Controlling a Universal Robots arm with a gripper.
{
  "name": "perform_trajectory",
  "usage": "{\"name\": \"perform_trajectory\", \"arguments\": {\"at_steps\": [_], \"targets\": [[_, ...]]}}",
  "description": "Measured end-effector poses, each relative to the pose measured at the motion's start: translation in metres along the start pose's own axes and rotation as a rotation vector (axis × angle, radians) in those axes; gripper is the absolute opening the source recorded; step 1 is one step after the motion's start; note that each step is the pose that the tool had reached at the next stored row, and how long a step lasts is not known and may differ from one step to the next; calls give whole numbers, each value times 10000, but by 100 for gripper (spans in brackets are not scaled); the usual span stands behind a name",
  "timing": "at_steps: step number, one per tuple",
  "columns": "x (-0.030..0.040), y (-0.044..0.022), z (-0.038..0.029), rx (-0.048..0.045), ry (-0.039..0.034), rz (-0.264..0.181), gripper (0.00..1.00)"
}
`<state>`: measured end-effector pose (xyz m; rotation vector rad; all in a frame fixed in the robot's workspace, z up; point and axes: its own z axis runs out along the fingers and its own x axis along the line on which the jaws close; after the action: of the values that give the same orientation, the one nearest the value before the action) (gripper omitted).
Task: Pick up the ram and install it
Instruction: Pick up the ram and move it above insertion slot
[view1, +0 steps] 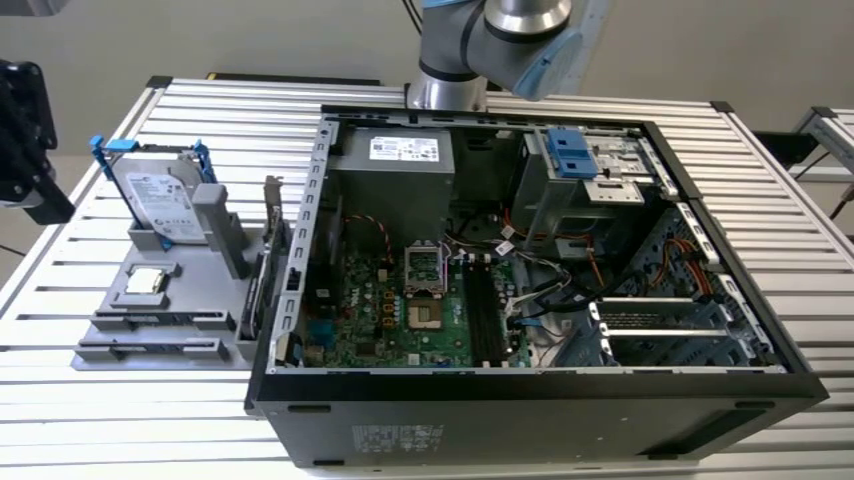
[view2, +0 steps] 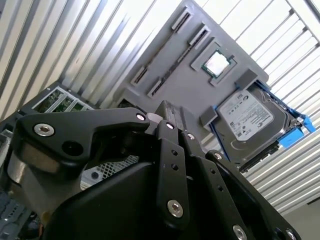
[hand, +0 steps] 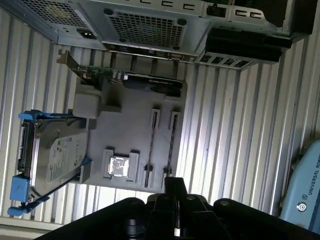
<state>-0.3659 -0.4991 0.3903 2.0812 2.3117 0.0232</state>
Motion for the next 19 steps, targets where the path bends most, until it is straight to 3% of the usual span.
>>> {"name": "perform_trajectory", "arguments": {"at_steps": [19], "targets": [[2, -16, 0, 65, -43, 1576, 0]]}}
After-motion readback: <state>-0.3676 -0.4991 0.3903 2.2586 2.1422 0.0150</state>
